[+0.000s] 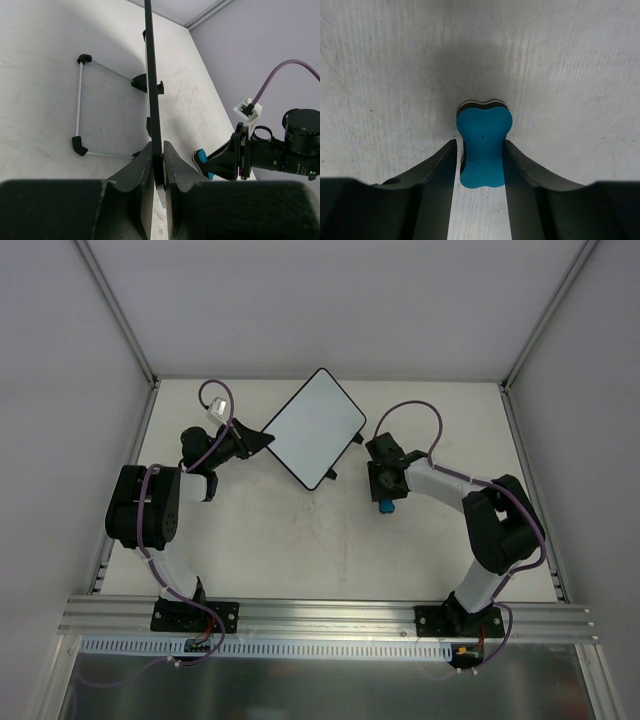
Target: Erase the whiteboard
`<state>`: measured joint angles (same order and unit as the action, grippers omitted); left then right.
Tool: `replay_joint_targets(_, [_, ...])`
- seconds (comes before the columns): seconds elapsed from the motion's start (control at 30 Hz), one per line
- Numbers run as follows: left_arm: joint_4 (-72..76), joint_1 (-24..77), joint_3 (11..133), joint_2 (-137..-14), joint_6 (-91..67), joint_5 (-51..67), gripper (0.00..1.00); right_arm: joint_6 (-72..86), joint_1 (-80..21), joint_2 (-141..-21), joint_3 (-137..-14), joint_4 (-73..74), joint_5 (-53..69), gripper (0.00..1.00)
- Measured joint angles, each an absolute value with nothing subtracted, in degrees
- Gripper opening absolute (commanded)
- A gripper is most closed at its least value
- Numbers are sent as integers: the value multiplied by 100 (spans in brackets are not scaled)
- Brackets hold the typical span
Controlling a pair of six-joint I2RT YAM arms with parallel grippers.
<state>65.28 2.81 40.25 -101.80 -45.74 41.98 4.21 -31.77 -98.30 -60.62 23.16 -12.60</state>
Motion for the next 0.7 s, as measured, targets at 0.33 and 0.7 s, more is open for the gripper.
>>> replay_joint_targets(0.33, [6525,279,4025,-10200,-4591,4355,26,572,-3214,-9830,-6007,2202,-1269,81])
replay_joint_targets(0.7, [6578,276,4025,-10200,-4703,4453,57,545,-3242,-9800,-5846,2108,-1308,90])
